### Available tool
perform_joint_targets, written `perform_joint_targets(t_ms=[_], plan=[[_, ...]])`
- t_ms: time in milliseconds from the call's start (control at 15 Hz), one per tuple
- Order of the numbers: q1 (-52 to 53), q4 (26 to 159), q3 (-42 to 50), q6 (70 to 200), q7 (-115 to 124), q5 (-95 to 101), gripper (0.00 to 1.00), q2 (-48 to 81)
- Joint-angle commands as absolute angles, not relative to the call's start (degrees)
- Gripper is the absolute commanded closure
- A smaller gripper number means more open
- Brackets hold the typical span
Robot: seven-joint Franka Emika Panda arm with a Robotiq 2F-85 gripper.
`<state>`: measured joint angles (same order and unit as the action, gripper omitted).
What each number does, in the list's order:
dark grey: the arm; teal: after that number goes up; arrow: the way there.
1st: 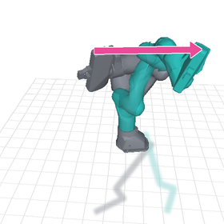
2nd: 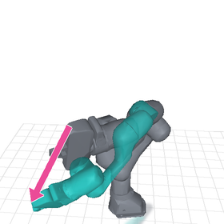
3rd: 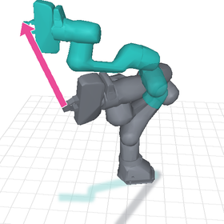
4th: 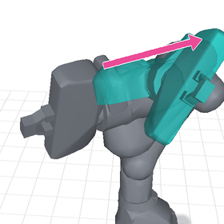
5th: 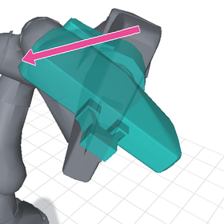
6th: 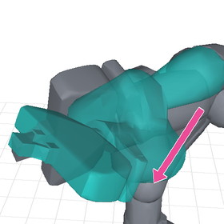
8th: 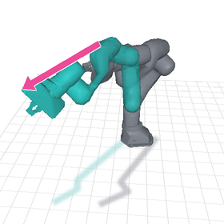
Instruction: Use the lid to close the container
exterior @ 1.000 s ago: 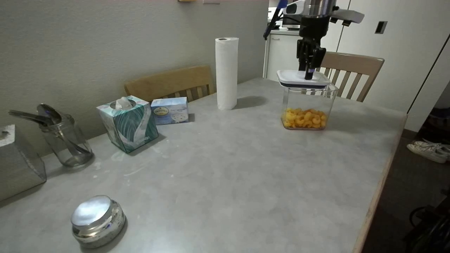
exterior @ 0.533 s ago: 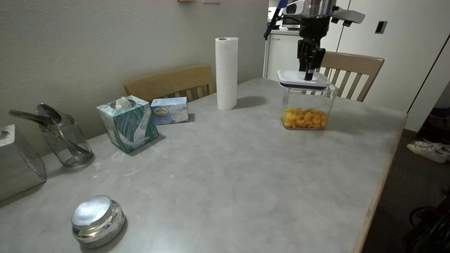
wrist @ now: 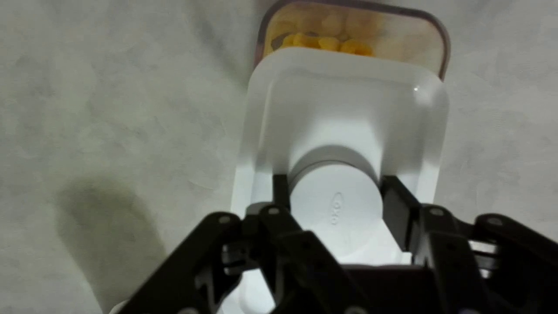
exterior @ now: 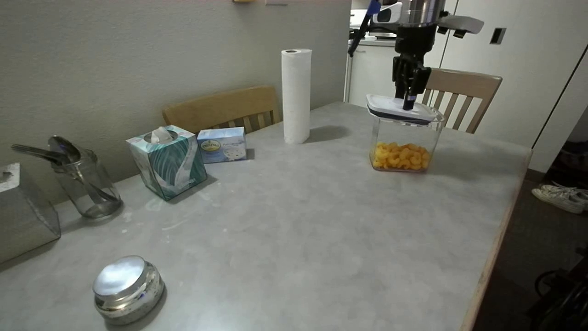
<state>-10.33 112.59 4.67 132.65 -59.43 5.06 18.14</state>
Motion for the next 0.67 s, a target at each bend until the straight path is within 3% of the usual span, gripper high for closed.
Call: perform_joint_targets(t_ms=[0,600], plan=[[-10.5,115.9,4.4,133.2,-59.3,6.3,0.71,17.3],[-10.5,115.6,4.8,128.6,-60.6,9.3,0.71,16.9]])
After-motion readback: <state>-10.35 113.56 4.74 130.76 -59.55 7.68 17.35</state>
